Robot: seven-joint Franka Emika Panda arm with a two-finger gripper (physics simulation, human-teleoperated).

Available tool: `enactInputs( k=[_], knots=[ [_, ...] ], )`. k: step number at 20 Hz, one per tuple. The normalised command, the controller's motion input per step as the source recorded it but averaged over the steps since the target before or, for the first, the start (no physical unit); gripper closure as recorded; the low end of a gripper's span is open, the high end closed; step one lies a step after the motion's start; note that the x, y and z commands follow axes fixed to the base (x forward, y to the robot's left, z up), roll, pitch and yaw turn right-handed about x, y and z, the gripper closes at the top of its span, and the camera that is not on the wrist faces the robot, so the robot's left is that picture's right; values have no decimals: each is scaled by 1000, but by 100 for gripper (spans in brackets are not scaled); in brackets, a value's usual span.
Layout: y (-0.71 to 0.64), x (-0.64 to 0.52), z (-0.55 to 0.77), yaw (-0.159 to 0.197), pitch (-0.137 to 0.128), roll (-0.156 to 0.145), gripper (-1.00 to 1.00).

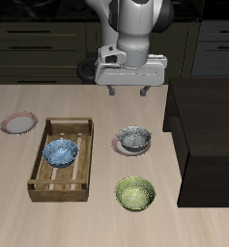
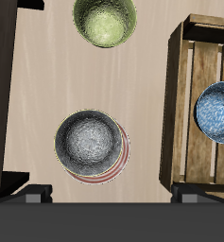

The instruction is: Place the black bowl onto the plate that is in the table center and place the green bowl onto the plate that is next to the blue bowl

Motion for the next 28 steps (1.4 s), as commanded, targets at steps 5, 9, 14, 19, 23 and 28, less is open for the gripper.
enactInputs(
  k=[5, 9, 14, 19, 23, 28],
  knots=[
    [-90, 342, 121, 30, -9, -19, -100],
    [-123, 442, 253, 4, 5, -48, -100],
    [-47, 287, 203, 21, -8, -20, -100],
    [-47, 331, 165, 18, 18, -23, -100],
    [1, 316, 204, 4, 11, -7, -100],
    [37, 320, 154, 13, -5, -2, -100]
  ],
)
